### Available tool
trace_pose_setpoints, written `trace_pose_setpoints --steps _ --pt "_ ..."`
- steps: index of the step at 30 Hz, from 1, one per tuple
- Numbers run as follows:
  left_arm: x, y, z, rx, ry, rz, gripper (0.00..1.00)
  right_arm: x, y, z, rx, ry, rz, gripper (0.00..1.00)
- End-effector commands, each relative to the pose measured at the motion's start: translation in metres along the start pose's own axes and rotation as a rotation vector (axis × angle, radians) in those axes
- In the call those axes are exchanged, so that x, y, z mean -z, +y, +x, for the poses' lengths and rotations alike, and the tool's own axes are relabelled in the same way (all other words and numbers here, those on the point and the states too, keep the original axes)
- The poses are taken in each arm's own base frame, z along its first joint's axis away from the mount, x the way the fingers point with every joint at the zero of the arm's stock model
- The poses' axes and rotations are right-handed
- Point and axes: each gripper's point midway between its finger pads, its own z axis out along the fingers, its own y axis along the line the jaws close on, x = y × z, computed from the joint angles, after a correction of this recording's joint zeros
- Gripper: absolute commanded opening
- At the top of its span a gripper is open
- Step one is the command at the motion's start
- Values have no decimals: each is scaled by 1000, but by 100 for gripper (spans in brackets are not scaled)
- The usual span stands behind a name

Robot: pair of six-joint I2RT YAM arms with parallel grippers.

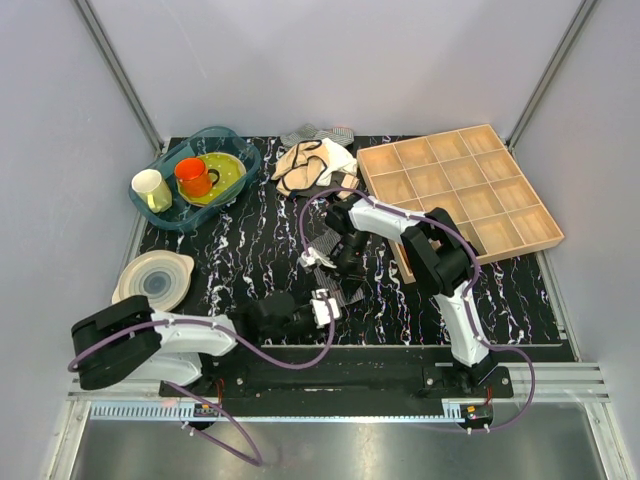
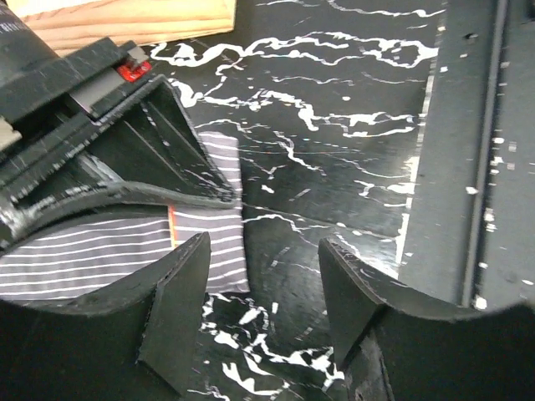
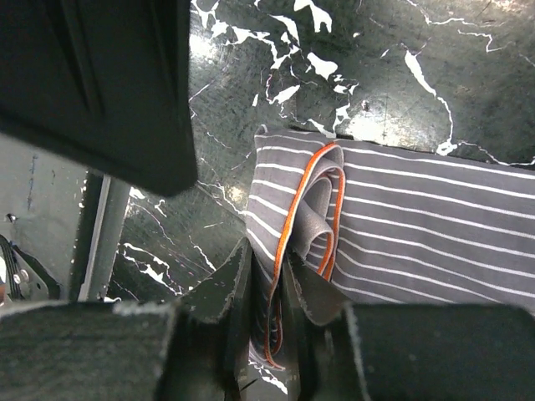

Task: Roll the underwear
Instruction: Roll the underwear to the center of the board.

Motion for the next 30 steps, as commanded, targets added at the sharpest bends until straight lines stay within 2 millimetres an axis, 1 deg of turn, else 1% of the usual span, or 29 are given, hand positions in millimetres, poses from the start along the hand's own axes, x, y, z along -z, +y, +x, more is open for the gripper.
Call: trace_pose_setpoints --steps 1,2,3,4,5,7,8,10,12,14,15,16,17,18,19,20,21,22,23,26,27,28,29,30 --pt "-17 28 -5 -133 46 -103 59 0 21 11 -132 32 -84 22" --pt "-21 34 -8 -136 55 -134 59 0 20 10 -134 30 -81 22" --pt "-22 38 -2 -145 82 -148 59 0 19 11 -138 29 -78 22" --pt "-26 37 6 -150 108 -142 59 0 19 11 -143 30 -79 22" --pt "-29 38 5 -150 111 -144 59 0 18 10 -145 28 -76 22" --pt "-33 38 11 -151 133 -145 57 0 17 12 -157 27 -76 22" --pt "-35 38 19 -148 159 -146 57 1 17 12 -161 24 -74 22" --pt "-38 43 23 -147 188 -169 55 1 17 13 -167 21 -74 22" --pt "-39 47 33 -148 226 -191 54 1 17 12 -172 17 -73 22" --pt "-41 51 34 -149 240 -213 53 1 18 13 -177 15 -74 22" --pt "-42 52 40 -150 260 -222 53 0 18 14 -179 15 -74 24" --pt "-44 54 39 -152 263 -228 52 0 18 14 -177 12 -70 24" --pt "-45 54 41 -153 273 -229 50 0 19 14 -187 11 -73 25" --pt "-45 54 48 -153 304 -227 49 0 19 13 -188 9 -69 25" --pt "-48 54 48 -152 310 -226 47 0 18 13 -188 3 -67 27" --pt "-49 53 51 -149 323 -218 42 1 18 13 -199 -9 -66 28" --pt "-49 50 60 -139 350 -203 39 3 19 11 -202 -19 -64 30" --pt "-50 48 63 -132 359 -196 37 4 19 8 -206 -42 -62 31" --pt "-52 46 64 -122 363 -183 33 8 18 8 -212 -59 -55 32" --pt "-53 39 73 -46 379 -135 26 20 17 4 -206 -106 -23 38" --pt "-53 37 75 -22 381 -118 19 26 15 6 -211 -124 -3 40" --pt "-53 36 77 2 385 -102 17 30 13 5 -209 -142 16 44" --pt "-52 34 80 47 387 -72 15 38 13 3 -200 -157 43 46" --pt "-53 33 81 64 387 -55 13 46 10 6 -206 -175 66 47"
